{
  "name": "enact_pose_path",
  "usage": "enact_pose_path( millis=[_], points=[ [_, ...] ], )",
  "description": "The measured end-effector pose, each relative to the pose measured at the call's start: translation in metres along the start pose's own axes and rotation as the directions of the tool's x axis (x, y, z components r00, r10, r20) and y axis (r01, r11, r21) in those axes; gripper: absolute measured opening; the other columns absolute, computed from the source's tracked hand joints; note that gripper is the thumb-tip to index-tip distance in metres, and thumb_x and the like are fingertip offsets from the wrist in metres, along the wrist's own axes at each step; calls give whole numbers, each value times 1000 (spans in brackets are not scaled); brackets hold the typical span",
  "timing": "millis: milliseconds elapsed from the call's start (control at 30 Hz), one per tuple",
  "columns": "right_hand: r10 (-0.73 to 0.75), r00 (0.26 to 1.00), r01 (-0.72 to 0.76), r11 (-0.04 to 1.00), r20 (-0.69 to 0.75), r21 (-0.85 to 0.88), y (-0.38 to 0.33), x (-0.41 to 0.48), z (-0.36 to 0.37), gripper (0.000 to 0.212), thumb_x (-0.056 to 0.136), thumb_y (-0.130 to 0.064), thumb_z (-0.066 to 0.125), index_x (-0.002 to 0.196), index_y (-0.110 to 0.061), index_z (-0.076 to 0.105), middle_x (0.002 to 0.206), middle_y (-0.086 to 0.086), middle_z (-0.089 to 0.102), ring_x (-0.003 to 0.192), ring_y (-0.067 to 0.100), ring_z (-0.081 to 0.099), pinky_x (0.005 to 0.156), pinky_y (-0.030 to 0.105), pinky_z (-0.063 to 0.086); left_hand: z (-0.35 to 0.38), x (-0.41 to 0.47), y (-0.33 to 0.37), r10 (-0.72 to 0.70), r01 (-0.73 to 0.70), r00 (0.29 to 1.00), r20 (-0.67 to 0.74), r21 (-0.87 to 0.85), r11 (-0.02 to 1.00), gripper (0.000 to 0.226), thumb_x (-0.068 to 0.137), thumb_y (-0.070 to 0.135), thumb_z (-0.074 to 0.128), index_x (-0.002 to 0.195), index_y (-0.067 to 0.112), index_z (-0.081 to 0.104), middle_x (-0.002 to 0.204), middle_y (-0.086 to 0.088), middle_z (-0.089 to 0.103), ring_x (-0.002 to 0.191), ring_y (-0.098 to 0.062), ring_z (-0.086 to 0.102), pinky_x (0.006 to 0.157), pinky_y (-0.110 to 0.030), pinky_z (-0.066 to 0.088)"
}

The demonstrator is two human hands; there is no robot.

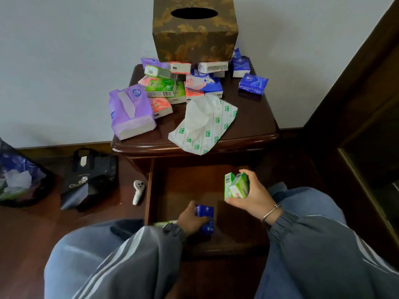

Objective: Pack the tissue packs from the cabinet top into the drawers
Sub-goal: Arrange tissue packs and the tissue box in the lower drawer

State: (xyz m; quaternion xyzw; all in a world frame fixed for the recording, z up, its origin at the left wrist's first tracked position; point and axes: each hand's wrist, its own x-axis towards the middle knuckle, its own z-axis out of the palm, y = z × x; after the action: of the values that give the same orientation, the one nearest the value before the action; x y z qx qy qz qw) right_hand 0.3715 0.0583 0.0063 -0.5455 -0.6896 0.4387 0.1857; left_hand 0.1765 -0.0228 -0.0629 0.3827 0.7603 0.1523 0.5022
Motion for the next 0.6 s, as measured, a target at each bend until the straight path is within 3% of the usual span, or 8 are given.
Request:
enact_pose_path(
  millis=[100,167,300,400,467,600],
  points=[
    [37,999,-38,999,13,31,6,3,-2,91,58,-36,85,132,-28,33,119,-5,50,100,10,55,81,20,44,19,10,-7,29,-45,995,96,171,984,58,80,31,73,126,17,42,117,-5,63,108,-24,62,92,-31,49],
    [39,999,-40,998,13,55,6,5,-3,89,59,-34,85,131,-29,33,117,-6,51,96,7,56,74,12,42,26,13,-15,40,-79,991,131,311,947,60,82,29,69,133,18,39,125,-9,62,113,-26,60,93,-31,48],
    [75,997,-76,994,17,77,8,11,-5,86,61,-33,84,130,-30,34,110,-11,49,86,-4,54,61,0,42,28,24,-25,118,-177,983,143,538,824,64,84,40,67,138,16,40,142,-10,42,125,-26,49,104,-35,41],
    [86,995,-88,995,44,55,8,13,-3,87,61,-34,84,131,-30,33,113,-10,47,91,2,54,66,4,41,24,27,-21,259,-287,951,168,794,537,72,87,48,60,147,20,32,157,-9,20,139,-29,29,111,-41,30],
    [81,995,-82,996,52,29,8,15,-1,88,62,-35,83,132,-29,32,118,-8,46,99,8,53,77,13,42,20,28,-17,308,-364,918,249,837,409,70,90,45,55,150,25,24,160,-6,17,142,-28,25,111,-43,26],
    [90,993,-91,996,73,13,10,16,2,89,62,-36,83,133,-30,31,120,-9,45,101,9,53,80,18,42,7,29,-10,201,-396,917,344,841,368,56,94,42,47,147,29,31,147,-2,42,132,-25,41,110,-48,20]
  ],
)
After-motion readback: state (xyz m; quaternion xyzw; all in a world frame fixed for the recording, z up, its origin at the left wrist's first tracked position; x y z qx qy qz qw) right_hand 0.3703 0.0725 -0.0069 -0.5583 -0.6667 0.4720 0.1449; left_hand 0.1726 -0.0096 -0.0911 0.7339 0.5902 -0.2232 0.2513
